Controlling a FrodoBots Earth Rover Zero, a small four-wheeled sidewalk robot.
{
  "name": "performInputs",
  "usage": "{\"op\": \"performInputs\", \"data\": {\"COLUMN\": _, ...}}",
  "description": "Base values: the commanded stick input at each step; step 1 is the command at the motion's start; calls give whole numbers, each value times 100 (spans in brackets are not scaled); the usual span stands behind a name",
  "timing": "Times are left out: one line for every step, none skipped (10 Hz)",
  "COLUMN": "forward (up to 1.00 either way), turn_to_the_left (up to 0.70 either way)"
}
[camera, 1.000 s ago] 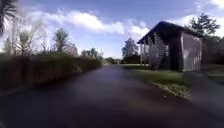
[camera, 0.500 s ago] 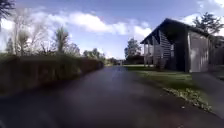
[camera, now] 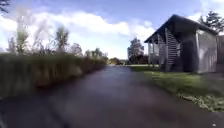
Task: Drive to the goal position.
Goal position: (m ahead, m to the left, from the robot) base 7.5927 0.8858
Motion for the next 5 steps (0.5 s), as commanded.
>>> {"op": "performInputs", "data": {"forward": 100, "turn_to_the_left": 0}}
{"op": "performInputs", "data": {"forward": 100, "turn_to_the_left": 0}}
{"op": "performInputs", "data": {"forward": 100, "turn_to_the_left": 0}}
{"op": "performInputs", "data": {"forward": 100, "turn_to_the_left": 0}}
{"op": "performInputs", "data": {"forward": 100, "turn_to_the_left": 0}}
